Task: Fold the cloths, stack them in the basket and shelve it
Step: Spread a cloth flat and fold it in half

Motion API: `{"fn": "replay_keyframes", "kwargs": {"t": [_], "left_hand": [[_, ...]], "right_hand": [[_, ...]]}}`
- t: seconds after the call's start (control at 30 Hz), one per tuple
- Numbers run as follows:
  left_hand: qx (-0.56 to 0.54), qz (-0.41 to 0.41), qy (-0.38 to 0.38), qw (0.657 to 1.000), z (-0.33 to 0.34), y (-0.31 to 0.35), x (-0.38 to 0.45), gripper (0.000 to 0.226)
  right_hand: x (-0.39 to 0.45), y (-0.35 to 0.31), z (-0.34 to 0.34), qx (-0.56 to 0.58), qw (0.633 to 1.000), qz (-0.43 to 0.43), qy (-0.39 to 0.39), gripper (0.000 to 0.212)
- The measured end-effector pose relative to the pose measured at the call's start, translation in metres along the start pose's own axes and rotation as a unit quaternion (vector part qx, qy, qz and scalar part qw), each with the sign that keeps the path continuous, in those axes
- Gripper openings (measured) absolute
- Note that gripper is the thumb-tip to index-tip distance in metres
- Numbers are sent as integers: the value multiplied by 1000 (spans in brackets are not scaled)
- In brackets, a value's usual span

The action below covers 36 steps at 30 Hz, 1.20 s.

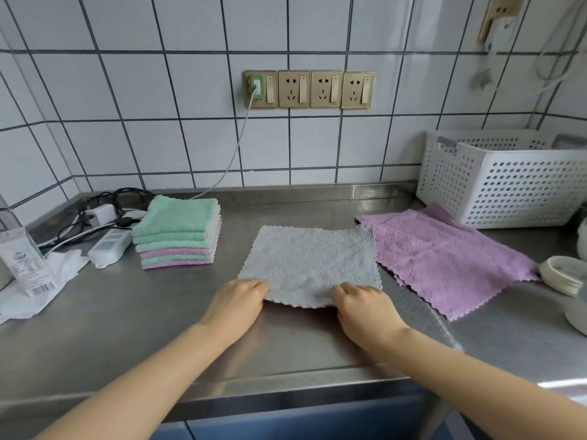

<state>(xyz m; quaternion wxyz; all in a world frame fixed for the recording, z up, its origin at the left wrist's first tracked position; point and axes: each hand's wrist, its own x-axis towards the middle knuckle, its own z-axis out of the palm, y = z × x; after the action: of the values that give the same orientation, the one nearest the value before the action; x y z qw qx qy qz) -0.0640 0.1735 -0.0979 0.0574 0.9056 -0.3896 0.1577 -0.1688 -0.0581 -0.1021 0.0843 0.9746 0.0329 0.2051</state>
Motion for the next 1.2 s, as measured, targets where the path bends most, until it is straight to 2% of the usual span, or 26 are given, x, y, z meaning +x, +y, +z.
{"fn": "replay_keyframes", "kwargs": {"t": [0.1,0.2,0.23,0.3,0.37,0.4,0.43,0.47,0.5,0.53,0.63,0.7,0.8,0.9,1.07,1.2], "left_hand": [[-23,0,33,999,-7,-19,-21,25],[-53,22,56,997,-12,-31,-46,25],[-87,13,43,995,-13,-33,-54,23],[-175,-17,6,984,-20,-35,-72,16],[-270,-57,-43,960,-37,-29,-86,14],[-317,-83,-72,942,-49,-26,-91,7],[-363,-105,-98,921,-61,-25,-94,7],[-396,-117,-98,905,-70,-25,-96,22],[-433,-131,-82,888,-77,-26,-95,33],[-467,-156,-51,869,-81,-28,-93,34],[-558,-271,32,783,-78,-29,-73,12],[-526,-322,44,786,-64,-32,-55,16],[-452,-349,41,820,-41,-34,-32,28],[-389,-358,42,848,-22,-33,-22,44],[-298,-345,71,887,-13,-37,-15,36],[-247,-341,74,904,-11,-31,-14,41]], "right_hand": [[-14,19,-2,30,999,-10,10,31],[-26,36,-12,97,995,-30,-12,12],[-30,40,-17,134,990,-30,-37,6],[-39,47,-28,236,968,-7,-85,8],[-45,51,-42,300,948,29,-98,10],[-46,51,-51,326,939,42,-101,18],[-46,52,-58,363,924,57,-105,27],[-46,50,-67,416,899,74,-110,36],[-44,49,-74,474,867,101,-115,41],[-41,48,-78,527,833,124,-112,40],[-21,47,-74,621,750,204,-104,26],[-5,47,-60,625,725,267,-110,20],[10,48,-32,601,710,350,-114,20],[13,49,-13,552,736,376,-109,22],[20,47,-4,505,773,378,-71,20],[26,45,0,441,809,379,-85,16]]}}
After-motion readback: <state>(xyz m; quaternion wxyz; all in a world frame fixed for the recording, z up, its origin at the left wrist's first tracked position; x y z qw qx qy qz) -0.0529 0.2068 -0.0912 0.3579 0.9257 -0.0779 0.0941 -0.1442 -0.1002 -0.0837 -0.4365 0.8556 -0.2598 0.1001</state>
